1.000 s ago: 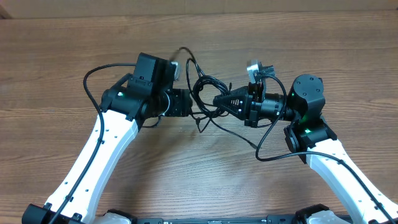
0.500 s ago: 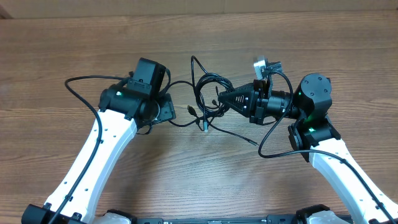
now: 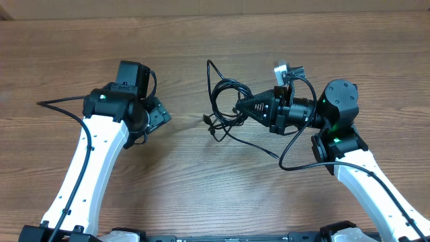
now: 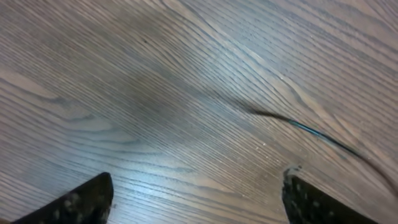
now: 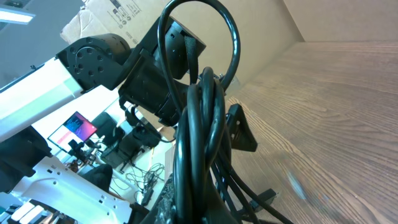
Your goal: Untangle cables
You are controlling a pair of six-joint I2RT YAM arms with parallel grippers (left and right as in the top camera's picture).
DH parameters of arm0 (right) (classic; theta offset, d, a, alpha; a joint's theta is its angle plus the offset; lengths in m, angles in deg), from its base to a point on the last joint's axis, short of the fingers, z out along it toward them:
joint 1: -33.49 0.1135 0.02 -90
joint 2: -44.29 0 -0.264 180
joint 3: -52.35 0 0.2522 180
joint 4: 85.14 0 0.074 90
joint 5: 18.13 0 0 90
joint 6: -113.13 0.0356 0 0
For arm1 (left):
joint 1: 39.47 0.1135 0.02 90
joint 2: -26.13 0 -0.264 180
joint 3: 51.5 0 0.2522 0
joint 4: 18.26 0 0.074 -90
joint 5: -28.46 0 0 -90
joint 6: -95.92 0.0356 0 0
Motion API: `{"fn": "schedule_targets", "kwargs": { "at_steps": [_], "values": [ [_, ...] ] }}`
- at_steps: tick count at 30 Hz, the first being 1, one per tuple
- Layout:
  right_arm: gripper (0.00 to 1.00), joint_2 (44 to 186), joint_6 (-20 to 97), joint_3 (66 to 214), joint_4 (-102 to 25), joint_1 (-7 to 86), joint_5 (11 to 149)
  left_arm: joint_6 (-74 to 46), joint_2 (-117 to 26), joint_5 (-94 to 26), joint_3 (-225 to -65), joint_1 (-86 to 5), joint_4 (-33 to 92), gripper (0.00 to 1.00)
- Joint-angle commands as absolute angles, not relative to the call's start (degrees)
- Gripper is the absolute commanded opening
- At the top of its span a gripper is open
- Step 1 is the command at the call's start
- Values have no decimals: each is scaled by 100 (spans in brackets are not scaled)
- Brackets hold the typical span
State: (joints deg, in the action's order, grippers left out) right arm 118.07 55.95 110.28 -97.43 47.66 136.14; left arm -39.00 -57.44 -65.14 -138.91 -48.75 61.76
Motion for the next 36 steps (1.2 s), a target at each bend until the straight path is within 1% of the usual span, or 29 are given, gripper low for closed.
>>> {"fn": "schedule_targets", "kwargs": {
  "at_steps": [1, 3, 4, 6, 7, 8, 10, 13, 20, 23, 27, 29, 31, 32, 34, 36],
  "values": [
    [4, 11750, 5614, 11076, -9769, 4718, 13647, -3717, -5703, -6322, -13924, -4862, 6123, 94],
    [4, 11750, 5586, 11076, -9666, 4716, 13644, -3148, -5703, -5860, -13924, -4862, 5911, 93],
    [4, 11750, 5536, 11076, -9539, 4716, 13640, -2626, -5703, -5401, -13924, -4862, 5714, 92],
    [4, 11750, 5409, 11076, -9404, 4716, 13636, -1439, -5703, -4263, -13924, -4860, 5317, 93],
    [4, 11750, 5383, 11076, -9305, 4716, 13583, -676, -5703, -3454, -13924, -4860, 5126, 93],
    [4, 11750, 5326, 11076, -9249, 4716, 13579, -250, -5703, -2967, -13924, -4860, 5052, 93],
    [4, 11750, 5308, 11076, -9187, 4716, 13579, 373, -5703, -2245, -13924, -4860, 4952, 93],
    [4, 11750, 5308, 11076, -9157, 4718, 13583, 895, -5703, -1515, -13924, -4860, 4788, 93],
    [4, 11750, 5304, 11076, -9137, 4718, 13585, 1468, -5703, -558, -13924, -4860, 4560, 95],
    [4, 11750, 5304, 11076, -9139, 4718, 13583, 1761, -5703, -272, -13924, -4862, 4595, 94],
    [4, 11750, 5287, 11076, -9139, 4718, 13579, 1870, -5703, -224, -13924, -4862, 4622, 83],
    [4, 11750, 5289, 11076, -9142, 4714, 13480, 2237, -5703, 82, -13924, -4862, 4724, 74],
    [4, 11750, 5293, 11076, -9139, 4663, 13474, 2545, -5703, 227, -13924, -4862, 4866, 69],
    [4, 11750, 5322, 11076, -9133, 4609, 13485, 2777, -5703, 244, -13924, -4862, 4995, 65],
    [4, 11750, 5335, 11076, -9098, 4554, 13500, 3131, -5701, 260, -13924, -4860, 5194, 64],
    [4, 11750, 5333, 11076, -9052, 4535, 13496, 3544, -5701, 266, -13924, -4862, 5417, 61]
  ]
}}
